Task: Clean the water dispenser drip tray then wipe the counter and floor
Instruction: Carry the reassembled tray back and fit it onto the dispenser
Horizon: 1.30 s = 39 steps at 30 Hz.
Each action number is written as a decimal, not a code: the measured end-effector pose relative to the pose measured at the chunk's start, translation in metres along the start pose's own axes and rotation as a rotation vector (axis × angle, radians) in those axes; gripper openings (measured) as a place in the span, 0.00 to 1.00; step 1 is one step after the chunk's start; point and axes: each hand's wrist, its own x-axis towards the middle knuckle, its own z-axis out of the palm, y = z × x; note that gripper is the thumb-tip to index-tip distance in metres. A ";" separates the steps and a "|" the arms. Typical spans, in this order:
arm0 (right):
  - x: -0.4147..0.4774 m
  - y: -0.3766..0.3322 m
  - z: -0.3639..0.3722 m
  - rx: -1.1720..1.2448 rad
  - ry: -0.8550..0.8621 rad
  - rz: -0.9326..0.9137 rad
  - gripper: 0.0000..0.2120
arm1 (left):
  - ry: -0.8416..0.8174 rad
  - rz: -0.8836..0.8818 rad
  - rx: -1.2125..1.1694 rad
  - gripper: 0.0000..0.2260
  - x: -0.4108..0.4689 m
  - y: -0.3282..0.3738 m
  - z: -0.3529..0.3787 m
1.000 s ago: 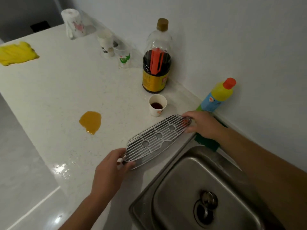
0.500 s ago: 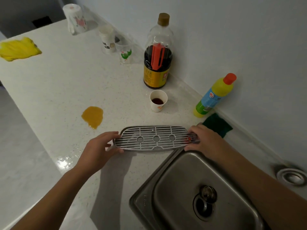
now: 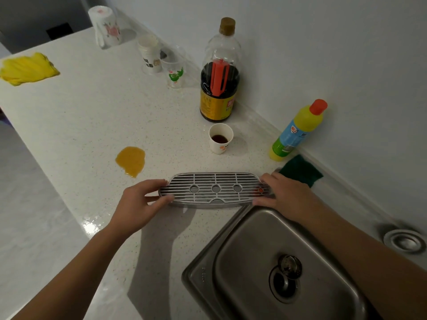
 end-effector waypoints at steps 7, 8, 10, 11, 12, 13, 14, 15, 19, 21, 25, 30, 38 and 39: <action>0.006 -0.002 0.031 0.669 0.103 0.259 0.19 | 0.107 -0.126 0.061 0.14 0.010 0.003 0.019; 0.007 -0.002 0.035 0.682 0.125 0.265 0.18 | 0.110 -0.127 0.070 0.14 0.010 0.002 0.020; 0.007 -0.002 0.042 0.723 0.151 0.273 0.13 | 0.117 -0.126 0.083 0.14 0.009 0.001 0.022; 0.007 -0.003 0.044 0.759 0.156 0.279 0.12 | 0.117 -0.128 0.085 0.14 0.009 0.000 0.023; 0.006 -0.004 0.047 0.793 0.162 0.291 0.12 | 0.118 -0.137 0.087 0.14 0.009 0.001 0.024; 0.006 -0.005 0.048 0.821 0.172 0.310 0.13 | 0.121 -0.158 0.091 0.16 0.009 0.002 0.024; 0.007 -0.005 0.050 0.838 0.182 0.335 0.15 | 0.129 -0.197 0.099 0.18 0.010 0.002 0.023; 0.007 -0.006 0.050 0.854 0.185 0.369 0.17 | 0.140 -0.247 0.114 0.22 0.010 0.002 0.022; 0.003 -0.011 0.051 0.876 0.139 0.466 0.14 | 0.111 -0.333 0.214 0.21 0.005 0.006 0.022; 0.000 -0.018 0.052 0.873 0.140 0.473 0.12 | 0.094 -0.324 0.221 0.20 0.001 0.008 0.027; -0.013 -0.030 0.062 1.028 0.184 0.530 0.10 | 0.155 -0.295 0.112 0.15 -0.006 0.015 0.030; -0.049 -0.060 0.064 1.275 0.279 0.594 0.09 | 0.230 -0.351 -0.217 0.14 -0.027 0.026 0.017; -0.121 -0.113 0.065 1.558 0.333 0.550 0.17 | 0.237 -0.555 -0.716 0.06 -0.092 0.027 -0.028; -0.127 -0.120 0.068 1.575 0.315 0.528 0.17 | 0.253 -0.567 -0.768 0.06 -0.104 0.024 -0.034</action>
